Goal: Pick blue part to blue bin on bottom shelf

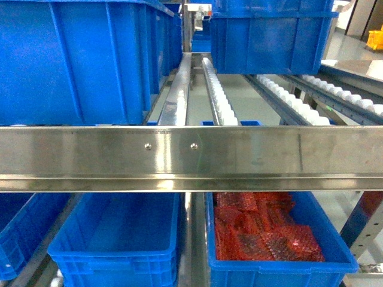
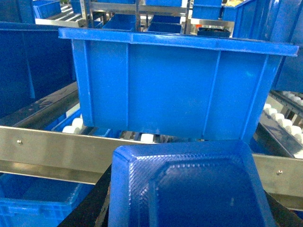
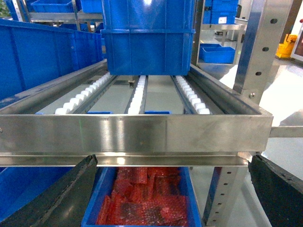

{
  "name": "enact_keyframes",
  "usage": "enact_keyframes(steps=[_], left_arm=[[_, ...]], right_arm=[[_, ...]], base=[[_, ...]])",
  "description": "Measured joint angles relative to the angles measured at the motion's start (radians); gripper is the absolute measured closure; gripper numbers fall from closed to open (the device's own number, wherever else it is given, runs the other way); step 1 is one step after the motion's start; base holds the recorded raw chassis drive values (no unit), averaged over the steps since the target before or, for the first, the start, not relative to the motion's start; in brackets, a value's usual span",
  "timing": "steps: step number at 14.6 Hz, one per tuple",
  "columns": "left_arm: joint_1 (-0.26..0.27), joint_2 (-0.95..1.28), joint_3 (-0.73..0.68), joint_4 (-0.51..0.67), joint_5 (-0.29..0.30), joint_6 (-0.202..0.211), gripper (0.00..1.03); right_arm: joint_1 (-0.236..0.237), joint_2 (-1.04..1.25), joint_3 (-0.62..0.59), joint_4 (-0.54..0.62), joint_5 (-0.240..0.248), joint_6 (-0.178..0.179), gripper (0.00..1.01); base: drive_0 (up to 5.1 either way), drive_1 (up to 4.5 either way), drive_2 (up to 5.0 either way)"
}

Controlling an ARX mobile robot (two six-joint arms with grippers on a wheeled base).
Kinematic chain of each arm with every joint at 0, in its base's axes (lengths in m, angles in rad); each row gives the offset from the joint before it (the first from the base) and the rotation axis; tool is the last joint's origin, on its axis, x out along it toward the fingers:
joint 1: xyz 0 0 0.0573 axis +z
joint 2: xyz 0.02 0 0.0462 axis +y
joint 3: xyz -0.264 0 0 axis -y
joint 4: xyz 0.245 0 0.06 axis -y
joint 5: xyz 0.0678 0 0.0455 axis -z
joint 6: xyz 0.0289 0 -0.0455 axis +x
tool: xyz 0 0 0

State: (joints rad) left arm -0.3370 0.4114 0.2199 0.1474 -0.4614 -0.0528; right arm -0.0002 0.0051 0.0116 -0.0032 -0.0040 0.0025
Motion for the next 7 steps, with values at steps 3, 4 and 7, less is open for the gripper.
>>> enact_keyframes(steps=[3, 4, 7], left_arm=[[0.0, 0.002, 0.0, 0.0, 0.006, 0.0, 0.59], [0.0, 0.002, 0.0, 0.0, 0.006, 0.0, 0.59], [0.0, 0.002, 0.0, 0.0, 0.006, 0.0, 0.59]], right_arm=[[0.0, 0.0, 0.0, -0.001, 0.001, 0.0, 0.03], [0.0, 0.0, 0.0, -0.001, 0.001, 0.0, 0.03], [0.0, 0.0, 0.0, -0.001, 0.001, 0.0, 0.03]], base=[[0.0, 0.0, 0.0], [0.0, 0.0, 0.0], [0.0, 0.0, 0.0]])
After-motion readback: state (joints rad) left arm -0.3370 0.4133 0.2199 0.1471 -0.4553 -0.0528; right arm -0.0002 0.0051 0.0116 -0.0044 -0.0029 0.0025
